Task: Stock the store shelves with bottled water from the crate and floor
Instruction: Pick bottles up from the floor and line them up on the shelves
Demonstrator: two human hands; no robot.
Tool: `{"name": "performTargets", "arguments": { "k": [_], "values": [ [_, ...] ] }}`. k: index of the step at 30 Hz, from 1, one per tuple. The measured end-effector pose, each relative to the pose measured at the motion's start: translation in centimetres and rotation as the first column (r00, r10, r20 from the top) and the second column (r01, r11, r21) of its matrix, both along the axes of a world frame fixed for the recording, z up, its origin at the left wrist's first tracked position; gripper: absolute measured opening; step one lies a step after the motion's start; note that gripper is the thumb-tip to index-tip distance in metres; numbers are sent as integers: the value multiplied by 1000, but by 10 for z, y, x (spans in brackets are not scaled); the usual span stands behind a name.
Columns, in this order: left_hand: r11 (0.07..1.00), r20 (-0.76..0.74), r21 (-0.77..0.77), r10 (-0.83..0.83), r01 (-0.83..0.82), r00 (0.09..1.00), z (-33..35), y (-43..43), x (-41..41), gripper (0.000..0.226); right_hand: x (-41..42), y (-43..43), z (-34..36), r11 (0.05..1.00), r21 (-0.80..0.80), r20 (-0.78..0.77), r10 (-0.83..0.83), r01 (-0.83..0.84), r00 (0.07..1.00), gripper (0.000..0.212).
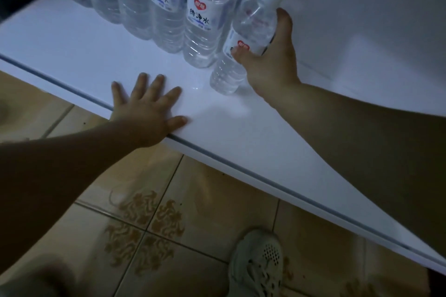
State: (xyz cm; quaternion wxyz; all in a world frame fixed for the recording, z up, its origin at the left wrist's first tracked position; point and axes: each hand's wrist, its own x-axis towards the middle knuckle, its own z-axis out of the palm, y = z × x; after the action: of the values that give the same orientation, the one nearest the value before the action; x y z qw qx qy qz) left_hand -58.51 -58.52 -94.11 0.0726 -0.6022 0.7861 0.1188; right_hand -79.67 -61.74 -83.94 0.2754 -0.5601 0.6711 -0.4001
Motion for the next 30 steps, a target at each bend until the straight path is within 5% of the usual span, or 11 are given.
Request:
{"name": "performTargets", "arguments": {
  "k": [15, 20, 24, 30],
  "values": [
    [999, 11, -31, -38, 39, 999, -8, 2, 2, 80, 0, -40, -14, 996, -82, -91, -42, 35, 995, 89],
    [983, -56, 180, -34, 44, 998, 19, -9, 9, 78, 2, -31, 11, 990, 138, -147, 16, 4, 989, 101],
    [921, -361, 382, 221, -72, 906, 82, 11, 24, 75, 9, 0, 56, 962, 263, -235, -9, 72, 972, 106],
    [926, -423, 370, 234, -69, 876, 193, 83, 79, 79, 55, 73, 148, 909, 417, -357, 155, 9, 921, 84]
  ]
}}
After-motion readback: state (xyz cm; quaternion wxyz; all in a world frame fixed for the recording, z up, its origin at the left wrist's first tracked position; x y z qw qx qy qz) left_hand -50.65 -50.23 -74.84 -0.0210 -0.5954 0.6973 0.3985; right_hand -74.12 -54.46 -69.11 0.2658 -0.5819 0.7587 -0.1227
